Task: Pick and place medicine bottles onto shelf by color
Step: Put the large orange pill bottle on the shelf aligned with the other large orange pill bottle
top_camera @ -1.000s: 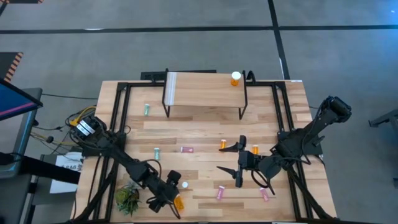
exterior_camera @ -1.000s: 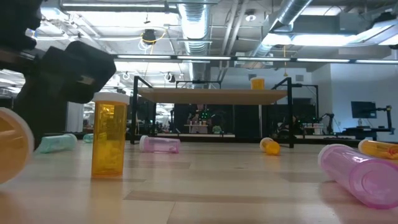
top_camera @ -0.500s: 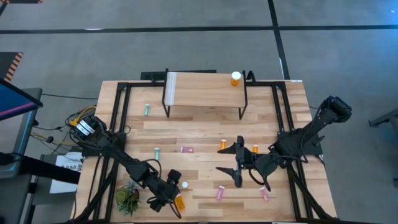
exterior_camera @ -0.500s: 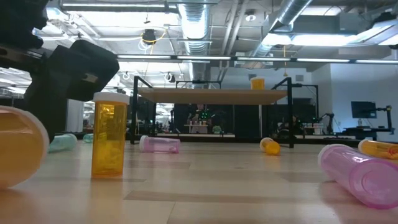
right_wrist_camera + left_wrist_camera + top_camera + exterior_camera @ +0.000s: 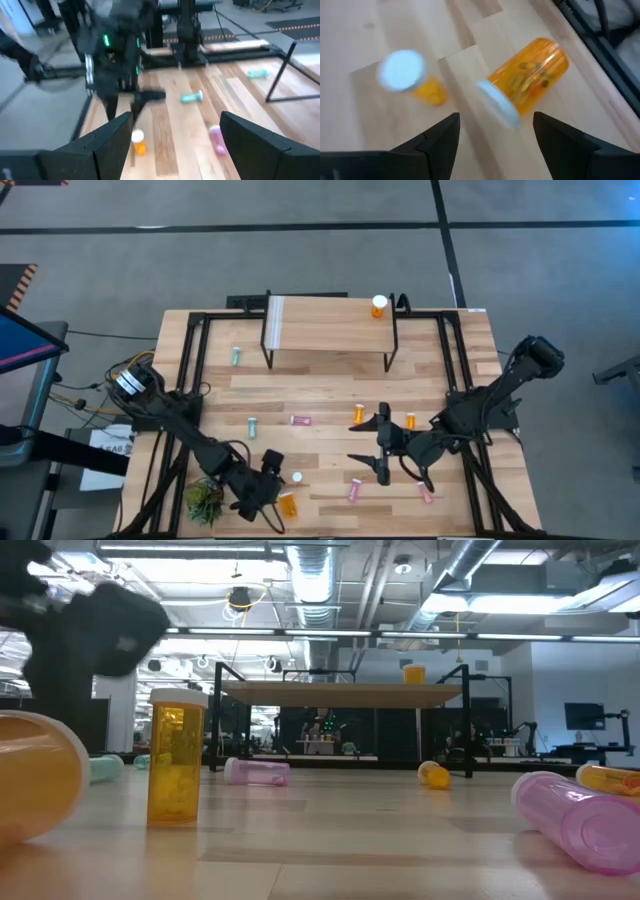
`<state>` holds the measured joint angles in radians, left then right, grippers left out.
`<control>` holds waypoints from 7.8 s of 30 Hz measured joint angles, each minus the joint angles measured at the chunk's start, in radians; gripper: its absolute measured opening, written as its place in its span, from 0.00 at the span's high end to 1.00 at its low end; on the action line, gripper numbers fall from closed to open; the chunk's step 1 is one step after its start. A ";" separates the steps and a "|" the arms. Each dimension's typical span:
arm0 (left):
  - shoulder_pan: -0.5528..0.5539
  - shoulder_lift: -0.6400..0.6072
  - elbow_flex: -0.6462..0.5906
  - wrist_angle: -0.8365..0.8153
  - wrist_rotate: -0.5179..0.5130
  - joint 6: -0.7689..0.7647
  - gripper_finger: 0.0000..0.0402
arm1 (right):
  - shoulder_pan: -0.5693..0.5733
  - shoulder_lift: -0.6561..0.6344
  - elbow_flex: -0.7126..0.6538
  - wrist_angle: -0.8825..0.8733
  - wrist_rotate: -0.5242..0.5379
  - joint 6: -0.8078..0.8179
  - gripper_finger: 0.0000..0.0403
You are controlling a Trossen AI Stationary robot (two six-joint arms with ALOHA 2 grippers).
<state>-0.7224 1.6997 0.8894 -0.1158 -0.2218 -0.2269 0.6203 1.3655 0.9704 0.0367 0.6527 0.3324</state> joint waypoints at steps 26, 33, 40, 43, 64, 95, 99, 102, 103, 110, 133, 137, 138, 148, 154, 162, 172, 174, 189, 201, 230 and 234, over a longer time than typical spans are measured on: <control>-0.063 0.270 0.559 -0.503 0.014 0.306 0.40 | -0.028 -0.003 0.001 0.000 0.001 -0.028 0.21; -0.046 0.300 0.601 -0.582 0.088 0.416 0.40 | -0.028 -0.003 0.001 -0.013 0.001 -0.030 0.21; -0.040 0.317 0.600 -0.574 0.079 0.512 0.45 | -0.028 -0.003 0.001 -0.017 0.001 -0.030 0.21; -0.030 0.317 0.599 -0.574 0.074 0.513 0.48 | -0.028 -0.003 0.001 -0.016 0.001 -0.030 0.21; -0.003 0.377 0.600 -0.606 0.108 0.440 0.39 | -0.028 -0.003 0.000 -0.025 0.002 -0.026 0.21; 0.004 0.150 0.607 -0.566 -0.049 0.310 0.62 | -0.024 -0.003 0.000 0.009 0.002 -0.053 0.21; -0.007 0.037 0.604 -0.558 -0.154 0.343 0.61 | -0.021 -0.003 0.000 0.030 0.006 -0.082 0.21; -0.009 -0.067 0.554 -0.460 -0.205 0.375 0.61 | 0.000 -0.003 0.000 0.133 0.020 -0.183 0.21; -0.008 -0.104 0.514 -0.386 -0.206 0.402 0.61 | 0.008 -0.003 0.000 0.166 0.024 -0.229 0.21; 0.021 -0.380 0.111 0.312 -0.184 0.637 0.61 | 0.046 -0.003 -0.024 0.417 0.076 -0.505 0.21; 0.300 -0.252 -0.222 1.524 0.108 0.671 0.60 | -0.321 0.263 -0.300 1.521 -0.463 -0.404 0.21; 0.322 -0.191 -0.171 1.546 0.111 0.663 0.60 | -0.317 0.307 -0.235 1.524 -0.474 -0.451 0.21; 0.326 -0.177 -0.158 1.556 0.111 0.663 0.60 | -0.314 0.317 -0.221 1.518 -0.473 -0.467 0.21; 0.338 -0.116 -0.081 1.576 0.077 0.678 0.60 | -0.314 0.379 -0.100 1.470 -0.472 -0.525 0.21; 0.343 -0.115 -0.071 1.575 0.057 0.690 0.60 | -0.313 0.377 -0.066 1.425 -0.472 -0.525 0.21; 0.367 -0.115 -0.071 1.568 0.067 0.657 0.60 | -0.313 0.378 -0.042 1.400 -0.472 -0.525 0.21; 0.382 -0.116 -0.071 1.574 0.098 0.622 0.60 | -0.315 0.378 -0.006 1.351 -0.472 -0.518 0.21; 0.382 -0.116 -0.071 1.573 0.098 0.622 0.60 | -0.315 0.378 -0.006 1.351 -0.471 -0.512 0.21; 0.382 -0.116 -0.071 1.564 0.094 0.622 0.60 | -0.317 0.378 -0.004 1.327 -0.438 -0.491 0.01; 0.383 -0.112 -0.073 1.514 0.072 0.625 0.59 | -0.306 0.377 -0.001 1.334 -0.441 -0.543 0.03; 0.383 -0.115 -0.073 1.545 0.110 0.617 0.59 | -0.323 0.377 -0.004 1.323 -0.528 -0.511 0.21; 0.385 -0.115 -0.072 1.540 0.111 0.606 0.59 | -0.324 0.377 -0.005 1.320 -0.528 -0.505 0.21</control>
<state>-0.3374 1.5848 0.8173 1.4238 -0.1112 0.3790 0.2966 1.7421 0.9657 1.3568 0.1246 -0.1722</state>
